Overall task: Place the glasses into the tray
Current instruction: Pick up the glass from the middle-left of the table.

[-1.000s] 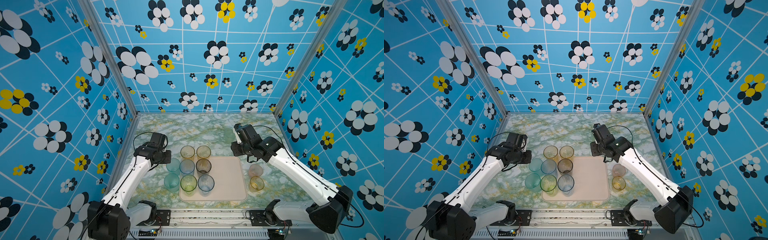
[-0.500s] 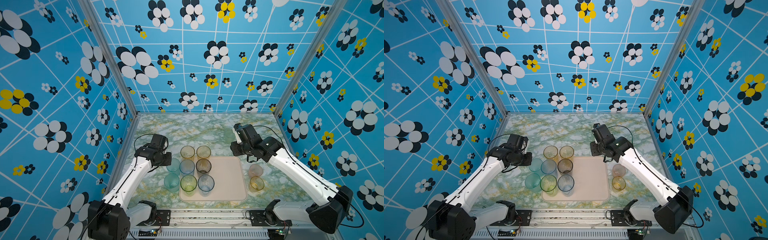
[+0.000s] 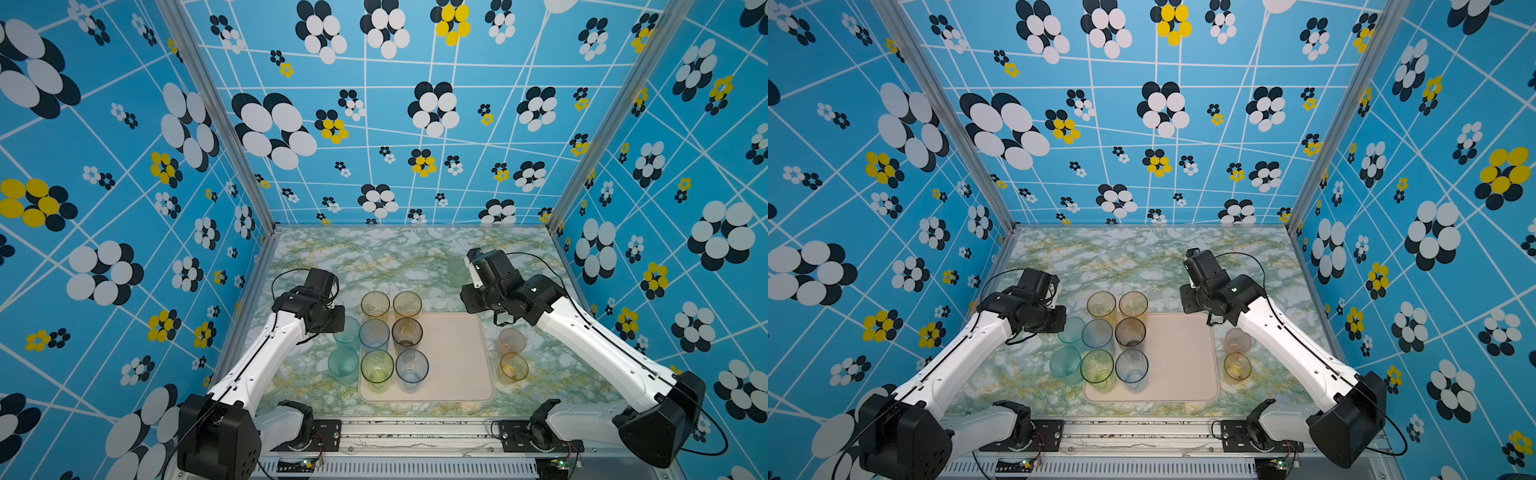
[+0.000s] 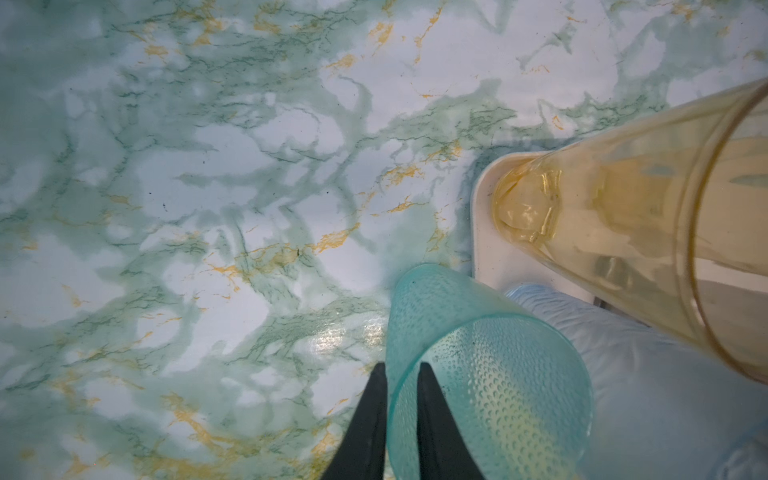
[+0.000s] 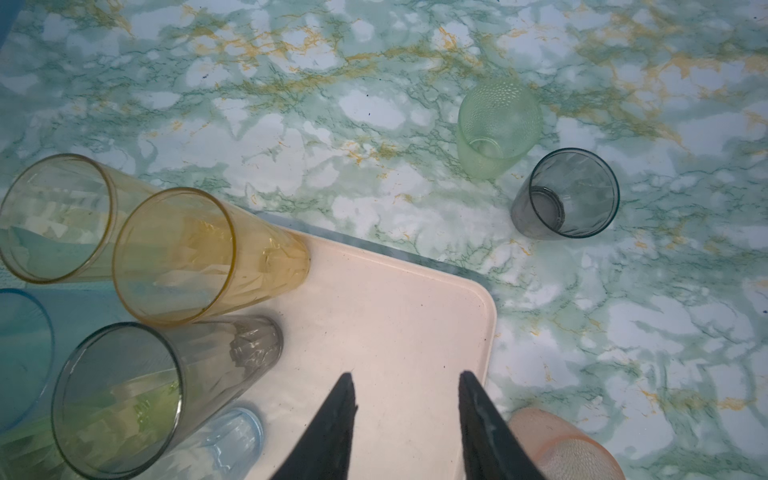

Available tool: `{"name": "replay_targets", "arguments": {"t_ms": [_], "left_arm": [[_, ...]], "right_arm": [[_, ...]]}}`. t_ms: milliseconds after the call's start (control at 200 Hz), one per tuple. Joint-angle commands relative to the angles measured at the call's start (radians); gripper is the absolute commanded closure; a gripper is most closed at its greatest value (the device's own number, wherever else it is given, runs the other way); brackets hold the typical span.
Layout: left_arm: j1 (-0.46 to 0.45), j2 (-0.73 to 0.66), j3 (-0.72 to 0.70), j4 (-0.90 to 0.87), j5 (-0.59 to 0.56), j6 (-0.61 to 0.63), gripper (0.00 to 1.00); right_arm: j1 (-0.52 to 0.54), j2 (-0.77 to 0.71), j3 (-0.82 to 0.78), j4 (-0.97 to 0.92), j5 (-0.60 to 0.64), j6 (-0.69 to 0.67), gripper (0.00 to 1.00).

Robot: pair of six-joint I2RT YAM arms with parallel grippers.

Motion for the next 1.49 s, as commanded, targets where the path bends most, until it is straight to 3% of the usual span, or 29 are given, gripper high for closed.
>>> {"name": "replay_targets", "arguments": {"t_ms": [0, 625, 1005, 1270, 1490], "left_arm": [[-0.013, 0.013, -0.009, -0.019, 0.007, -0.012, 0.84], [-0.029, 0.052, 0.004, -0.025, -0.017, -0.008, 1.0], [-0.017, -0.017, 0.132, -0.118, -0.239, 0.051, 1.0], [0.047, -0.011, 0.327, -0.119, -0.218, 0.116, 1.0], [-0.049, 0.061, 0.607, -0.065, -0.179, 0.142, 1.0]], "right_arm": [[-0.006, -0.023, -0.021, 0.009, -0.008, -0.011, 0.57], [-0.006, -0.034, -0.03, 0.007, -0.008, -0.012, 0.57], [-0.007, -0.03, -0.02, 0.006, -0.001, -0.012, 0.57], [-0.009, -0.045, -0.029, 0.002, 0.034, -0.014, 0.56], [-0.072, -0.086, -0.047, 0.0, 0.044, -0.003, 0.57]]}}
